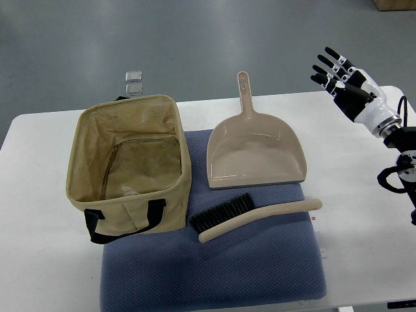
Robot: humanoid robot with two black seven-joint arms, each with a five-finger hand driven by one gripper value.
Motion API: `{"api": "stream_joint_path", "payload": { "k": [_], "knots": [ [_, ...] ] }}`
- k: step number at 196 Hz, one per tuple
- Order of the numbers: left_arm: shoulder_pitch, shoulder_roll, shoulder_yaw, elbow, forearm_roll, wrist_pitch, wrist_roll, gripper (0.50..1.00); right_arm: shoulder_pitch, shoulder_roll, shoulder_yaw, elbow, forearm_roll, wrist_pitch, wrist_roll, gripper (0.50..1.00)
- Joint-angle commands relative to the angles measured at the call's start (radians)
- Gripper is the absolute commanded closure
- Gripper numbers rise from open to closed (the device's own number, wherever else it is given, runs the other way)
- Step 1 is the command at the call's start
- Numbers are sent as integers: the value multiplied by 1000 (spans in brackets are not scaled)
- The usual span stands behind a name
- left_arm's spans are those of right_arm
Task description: Put pink broom in yellow bag with right hand
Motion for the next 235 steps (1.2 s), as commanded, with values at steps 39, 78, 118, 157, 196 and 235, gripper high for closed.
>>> {"api": "stream_joint_path", "payload": {
  "k": [39, 78, 118, 157, 196, 235],
  "knots": [
    [0, 0, 0, 0, 0, 0, 0, 500, 3, -80, -109, 1, 11, 13, 138, 572],
    [0, 0, 1, 0, 0, 0, 0, 500, 71, -237, -341, 29, 8, 114, 178, 572],
    [0, 0, 0, 0, 0, 0, 0, 500, 169, -415, -615, 208, -53, 89, 226, 574],
    [0, 0, 0, 0, 0, 0, 0, 500, 224, -499, -755, 408, -308, -27, 233, 579],
    [0, 0, 0, 0, 0, 0, 0, 500, 252, -505, -881, 492, -611, -156, 236, 585],
    [0, 0, 1, 0, 0, 0, 0, 500, 292, -505, -1016, 529, -835, -263, 226, 595]
  ]
}}
